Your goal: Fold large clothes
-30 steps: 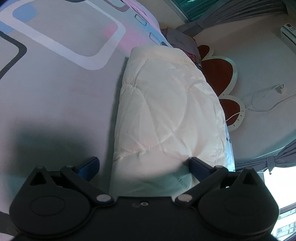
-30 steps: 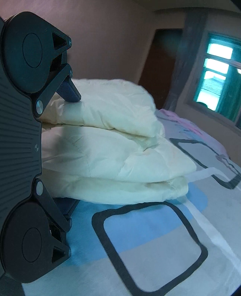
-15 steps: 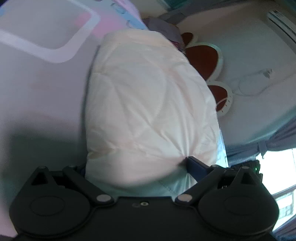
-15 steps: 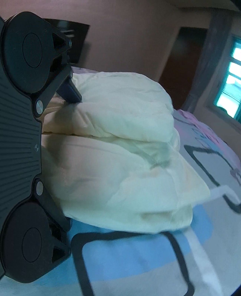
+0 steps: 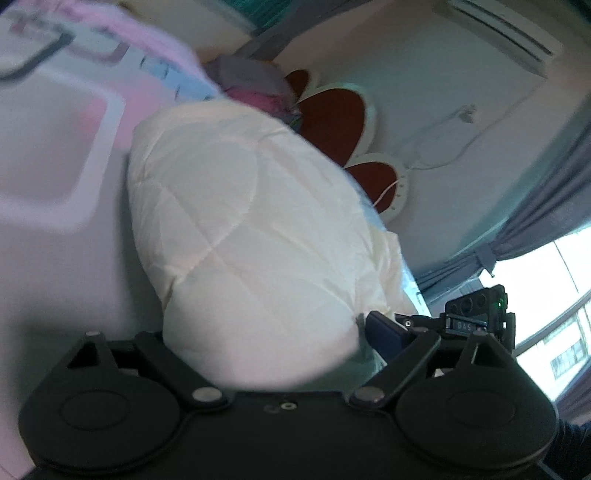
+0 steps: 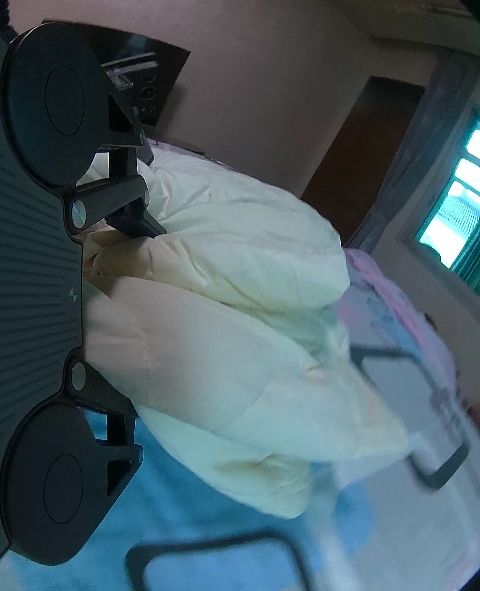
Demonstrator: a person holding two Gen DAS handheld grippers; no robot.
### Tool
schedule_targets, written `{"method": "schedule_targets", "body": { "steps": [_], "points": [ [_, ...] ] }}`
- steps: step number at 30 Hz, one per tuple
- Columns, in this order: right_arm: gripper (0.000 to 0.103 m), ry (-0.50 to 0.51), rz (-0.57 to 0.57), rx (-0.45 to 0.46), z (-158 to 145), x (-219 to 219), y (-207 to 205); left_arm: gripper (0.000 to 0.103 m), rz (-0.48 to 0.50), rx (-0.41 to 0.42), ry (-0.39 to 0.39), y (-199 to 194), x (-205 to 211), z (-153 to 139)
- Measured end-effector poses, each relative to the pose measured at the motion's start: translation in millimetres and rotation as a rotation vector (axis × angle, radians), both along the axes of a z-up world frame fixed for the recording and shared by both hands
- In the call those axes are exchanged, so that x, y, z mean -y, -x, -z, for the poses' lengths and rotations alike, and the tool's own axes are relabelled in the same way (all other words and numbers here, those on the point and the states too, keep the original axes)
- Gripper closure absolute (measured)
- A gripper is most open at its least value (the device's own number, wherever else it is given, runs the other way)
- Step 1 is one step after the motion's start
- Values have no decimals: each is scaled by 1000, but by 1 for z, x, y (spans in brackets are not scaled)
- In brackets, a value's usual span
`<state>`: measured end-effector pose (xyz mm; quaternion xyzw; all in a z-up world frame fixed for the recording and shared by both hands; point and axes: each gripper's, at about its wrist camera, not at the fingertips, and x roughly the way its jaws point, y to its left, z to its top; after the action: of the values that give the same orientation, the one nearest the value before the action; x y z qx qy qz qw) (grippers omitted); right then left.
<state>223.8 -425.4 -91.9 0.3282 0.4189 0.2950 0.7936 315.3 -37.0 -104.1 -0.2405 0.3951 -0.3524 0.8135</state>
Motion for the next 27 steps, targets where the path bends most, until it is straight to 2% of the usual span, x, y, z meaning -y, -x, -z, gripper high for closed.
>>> {"method": "schedule_targets", "body": {
  "steps": [2,8,14,17,19,21,22,23,27],
  "points": [
    [38,6,6,28,-13,-21,-5,13,6,30,-3,-9,-16,-11],
    [39,19,-16,118,-49,-109,-40,13,-26,124,-4,-26,-97,-46],
    [39,49,-101,172,-62,-215,-84,13,-117,147,-11,-37,-192,-53],
    [39,62,-154,158,-51,-268,-102,13,-168,113,-16,-38,-238,-43],
    [39,86,-185,125,-32,-298,-112,13,-198,61,-38,-42,-261,-27],
    [39,146,-197,61,-5,-324,-122,13,-226,-17,-96,-46,-275,-5],
    [38,189,-191,14,13,-336,-124,12,-245,-78,-150,-49,-278,12],
    [38,169,-176,-12,24,-339,-125,12,-249,-116,-174,-50,-279,26],
    [35,137,-131,-47,37,-335,-119,7,-246,-98,-214,-44,-270,31]
  ]
}}
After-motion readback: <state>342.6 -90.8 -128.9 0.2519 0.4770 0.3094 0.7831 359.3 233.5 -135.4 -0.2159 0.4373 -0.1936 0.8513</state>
